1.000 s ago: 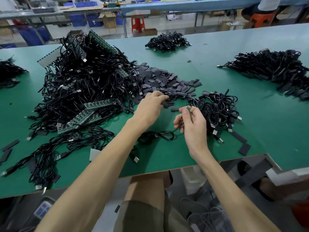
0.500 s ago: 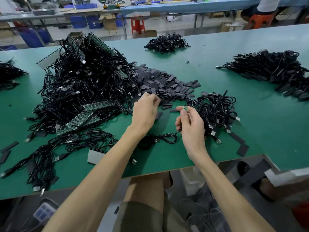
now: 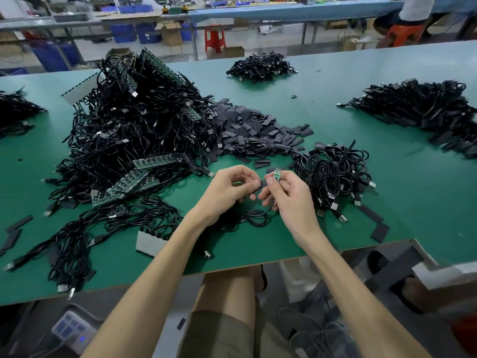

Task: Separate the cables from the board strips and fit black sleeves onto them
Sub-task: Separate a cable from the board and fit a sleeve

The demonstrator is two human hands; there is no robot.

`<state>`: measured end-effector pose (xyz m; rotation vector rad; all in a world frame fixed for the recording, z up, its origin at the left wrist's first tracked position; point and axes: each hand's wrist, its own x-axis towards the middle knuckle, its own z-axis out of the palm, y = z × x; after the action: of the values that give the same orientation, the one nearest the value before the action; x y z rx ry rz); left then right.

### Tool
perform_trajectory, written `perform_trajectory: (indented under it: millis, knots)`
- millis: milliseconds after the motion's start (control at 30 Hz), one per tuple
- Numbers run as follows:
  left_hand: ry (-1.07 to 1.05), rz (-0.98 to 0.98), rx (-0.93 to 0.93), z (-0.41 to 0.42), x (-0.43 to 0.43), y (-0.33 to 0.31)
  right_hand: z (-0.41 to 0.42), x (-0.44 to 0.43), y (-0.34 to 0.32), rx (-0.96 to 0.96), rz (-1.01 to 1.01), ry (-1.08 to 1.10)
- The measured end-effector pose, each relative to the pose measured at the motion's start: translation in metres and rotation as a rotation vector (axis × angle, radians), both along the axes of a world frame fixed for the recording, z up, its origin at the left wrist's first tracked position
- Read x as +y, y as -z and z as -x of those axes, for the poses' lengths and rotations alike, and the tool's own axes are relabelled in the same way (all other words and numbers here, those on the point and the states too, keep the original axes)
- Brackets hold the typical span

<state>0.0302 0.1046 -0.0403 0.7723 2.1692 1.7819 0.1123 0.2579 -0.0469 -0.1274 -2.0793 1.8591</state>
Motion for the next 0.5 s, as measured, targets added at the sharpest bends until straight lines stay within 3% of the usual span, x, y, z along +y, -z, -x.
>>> perform_trajectory:
  millis: [500]
  knots:
    - [-0.03,0.027,0.085,-0.0054,-0.0006,0.0036,0.0044,0.0015,0.0066,-0.035,-0.204,-0.062]
